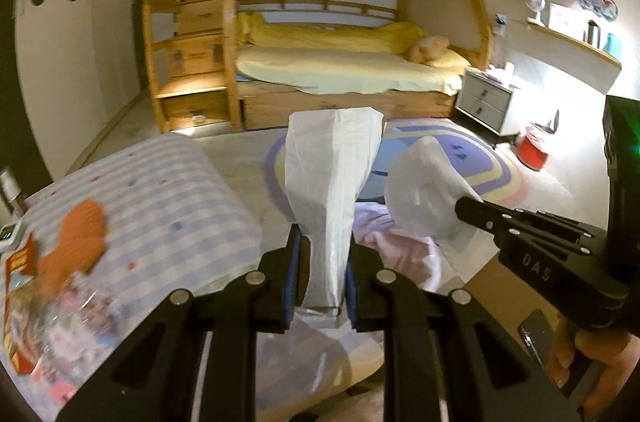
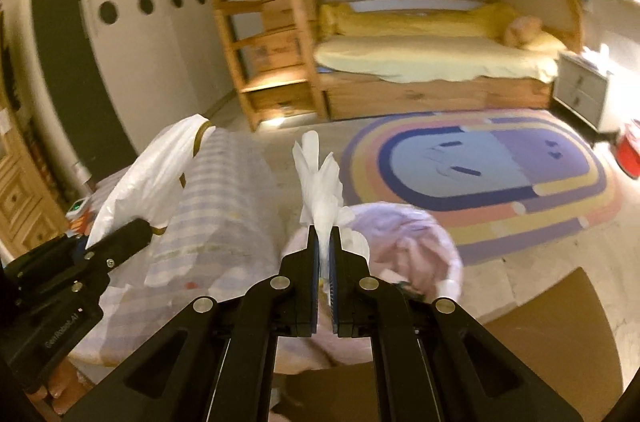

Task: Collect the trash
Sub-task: 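Carry the paper bag and tissue over to the white trash bag, then open both tools to drop the paper bag and tissue into the bag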

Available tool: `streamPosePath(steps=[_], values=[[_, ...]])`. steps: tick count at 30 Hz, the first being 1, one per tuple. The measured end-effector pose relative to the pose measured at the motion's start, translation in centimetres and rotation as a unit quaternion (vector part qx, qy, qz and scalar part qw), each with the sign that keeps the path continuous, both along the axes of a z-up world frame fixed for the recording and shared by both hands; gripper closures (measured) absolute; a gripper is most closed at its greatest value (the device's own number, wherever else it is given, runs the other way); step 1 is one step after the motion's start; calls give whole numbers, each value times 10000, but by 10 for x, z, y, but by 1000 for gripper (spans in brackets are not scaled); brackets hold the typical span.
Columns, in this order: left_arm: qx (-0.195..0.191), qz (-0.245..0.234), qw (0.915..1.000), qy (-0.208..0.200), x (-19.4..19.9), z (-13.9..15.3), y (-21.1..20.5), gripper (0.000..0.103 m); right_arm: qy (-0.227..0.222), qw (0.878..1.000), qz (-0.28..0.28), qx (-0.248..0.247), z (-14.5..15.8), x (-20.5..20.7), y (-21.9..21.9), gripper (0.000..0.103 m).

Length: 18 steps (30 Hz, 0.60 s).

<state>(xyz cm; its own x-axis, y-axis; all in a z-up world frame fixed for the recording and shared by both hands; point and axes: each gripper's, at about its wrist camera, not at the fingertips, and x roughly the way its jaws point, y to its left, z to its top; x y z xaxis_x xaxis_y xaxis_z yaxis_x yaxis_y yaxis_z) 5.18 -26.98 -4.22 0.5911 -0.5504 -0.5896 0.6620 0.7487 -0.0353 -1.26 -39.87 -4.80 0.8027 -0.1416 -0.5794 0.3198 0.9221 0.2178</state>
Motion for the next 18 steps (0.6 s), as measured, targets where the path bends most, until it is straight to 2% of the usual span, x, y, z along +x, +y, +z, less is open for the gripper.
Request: streamPosePath(steps=[6,11,13,14,15,16,18], values=[[157,-257,9995,89,13,-6,-41,85,69,9996,-258,85,-10,7,-34,99],[189,-286,9991,231,31,-12,-61,83,121,9992,-326,206,-21,19,-53,98],[249,-276,9989,296,39,-16,-66,73,155,9989,-372,222,-27,24,-57,94],[268,-279,9988,314,41,-17,-68,62,171,9988,-388,225,-30,28,-59,94],[290,-285,9986,324,43,-19,-70,46,186,9988,-392,236,-34,31,-62,94],[310,-266,9987,304,44,-20,-72,42,220,9986,-384,279,-39,35,-65,94],[329,-251,9987,311,46,-23,-73,41,354,9978,-399,385,-49,43,-69,91]])
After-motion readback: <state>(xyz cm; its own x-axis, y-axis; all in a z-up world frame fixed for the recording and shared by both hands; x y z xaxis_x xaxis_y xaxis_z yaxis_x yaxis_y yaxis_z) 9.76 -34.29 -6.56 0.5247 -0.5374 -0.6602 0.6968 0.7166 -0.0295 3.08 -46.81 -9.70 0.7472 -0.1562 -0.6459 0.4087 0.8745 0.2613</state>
